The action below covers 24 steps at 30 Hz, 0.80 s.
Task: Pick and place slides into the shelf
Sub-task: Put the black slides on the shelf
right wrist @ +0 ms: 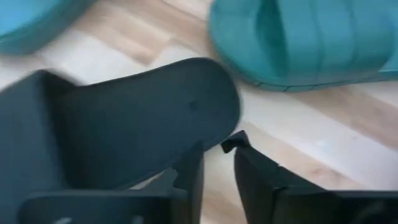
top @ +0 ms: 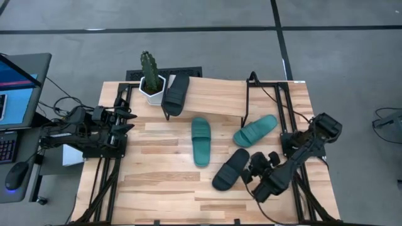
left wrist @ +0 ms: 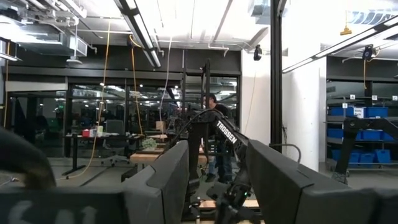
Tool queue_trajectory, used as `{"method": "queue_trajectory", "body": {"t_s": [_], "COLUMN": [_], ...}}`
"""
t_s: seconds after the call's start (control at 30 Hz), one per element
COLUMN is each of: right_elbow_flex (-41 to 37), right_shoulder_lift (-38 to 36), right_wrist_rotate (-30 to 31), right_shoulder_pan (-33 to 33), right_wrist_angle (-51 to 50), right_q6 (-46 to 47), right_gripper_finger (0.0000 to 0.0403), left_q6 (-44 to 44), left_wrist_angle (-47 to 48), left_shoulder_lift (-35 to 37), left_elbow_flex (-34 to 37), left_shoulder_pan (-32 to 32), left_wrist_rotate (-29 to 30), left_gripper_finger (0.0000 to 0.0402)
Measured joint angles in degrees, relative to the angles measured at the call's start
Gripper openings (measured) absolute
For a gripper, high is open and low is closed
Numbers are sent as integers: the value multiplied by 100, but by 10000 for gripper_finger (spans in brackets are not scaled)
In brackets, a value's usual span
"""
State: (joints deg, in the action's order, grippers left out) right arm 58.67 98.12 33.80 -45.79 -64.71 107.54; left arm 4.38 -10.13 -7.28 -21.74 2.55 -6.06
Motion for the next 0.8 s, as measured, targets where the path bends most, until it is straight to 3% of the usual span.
{"method": "queue_trajectory", "body": {"t_s": [0.4,0.8], "right_elbow_flex": [7,7], "right_shoulder_lift": [252,246], "right_wrist_rotate": [-311,-697], "right_shoulder_pan": [916,1293], "right_wrist_angle": [47,313], "right_q6": [-748,-1469], "right_gripper_finger": [241,255], "left_q6": [0,94], "left_wrist_angle": [20,37], "left_shoulder_lift": [1,0], "left_elbow_flex": [0,0], "left_shoulder_pan": [2,1], "left_wrist_rotate": [-1,-1], "left_gripper_finger": [151,151]}}
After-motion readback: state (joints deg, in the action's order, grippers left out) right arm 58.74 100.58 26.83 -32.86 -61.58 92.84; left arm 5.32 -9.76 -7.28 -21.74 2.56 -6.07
